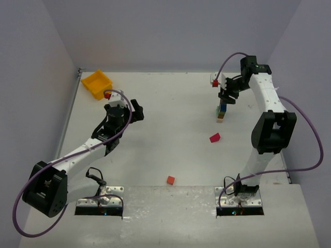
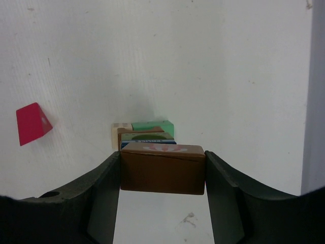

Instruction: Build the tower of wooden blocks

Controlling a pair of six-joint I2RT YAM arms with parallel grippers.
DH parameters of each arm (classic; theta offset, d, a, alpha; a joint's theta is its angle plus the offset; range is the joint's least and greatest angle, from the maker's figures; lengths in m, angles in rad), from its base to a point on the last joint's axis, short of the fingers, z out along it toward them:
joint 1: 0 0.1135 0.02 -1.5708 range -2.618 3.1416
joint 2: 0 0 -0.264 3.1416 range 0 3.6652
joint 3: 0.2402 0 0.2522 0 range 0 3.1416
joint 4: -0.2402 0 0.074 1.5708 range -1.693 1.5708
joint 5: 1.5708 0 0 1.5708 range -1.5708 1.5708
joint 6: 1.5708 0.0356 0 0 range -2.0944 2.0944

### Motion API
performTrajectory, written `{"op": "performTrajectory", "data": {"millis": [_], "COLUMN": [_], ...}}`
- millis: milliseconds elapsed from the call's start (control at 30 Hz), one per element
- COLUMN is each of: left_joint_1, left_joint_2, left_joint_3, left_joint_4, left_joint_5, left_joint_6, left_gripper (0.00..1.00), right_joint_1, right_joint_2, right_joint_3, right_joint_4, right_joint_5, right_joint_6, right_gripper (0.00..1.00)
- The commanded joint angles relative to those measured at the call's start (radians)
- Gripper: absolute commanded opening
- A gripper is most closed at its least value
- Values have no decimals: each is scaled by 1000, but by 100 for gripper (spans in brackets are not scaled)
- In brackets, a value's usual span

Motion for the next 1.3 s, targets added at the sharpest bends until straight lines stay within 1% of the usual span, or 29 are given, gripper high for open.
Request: {"op": "performTrajectory", "data": {"millis": [0, 167, 400, 667, 833, 1267], "left_joint_1": [3, 3, 3, 3, 3, 3], "left_joint_2": [20, 38, 57, 77, 88, 115], "left_joint_3": [51, 61, 71, 86, 93, 112], "left_joint_4": [62, 72, 71, 65, 61, 53], "left_joint_5": [0, 5, 3, -2, -2, 9], "left_joint_6": [24, 34, 42, 47, 47, 48], "left_gripper": [100, 100, 100, 100, 100, 100], "right_joint_1": [-9, -26, -36, -55, -62, -65], "right_joint_2": [28, 38, 73, 82, 82, 121], "right_joint_3": [91, 89, 97, 108, 91, 111], "right_joint_4": [-136, -130, -125, -115, -112, -96], "right_joint_5": [-34, -68, -24, -36, -37, -77], "right_joint_6": [-95, -107, -79, -75, -78, -44], "right_gripper": [33, 36, 38, 40, 44, 45]}}
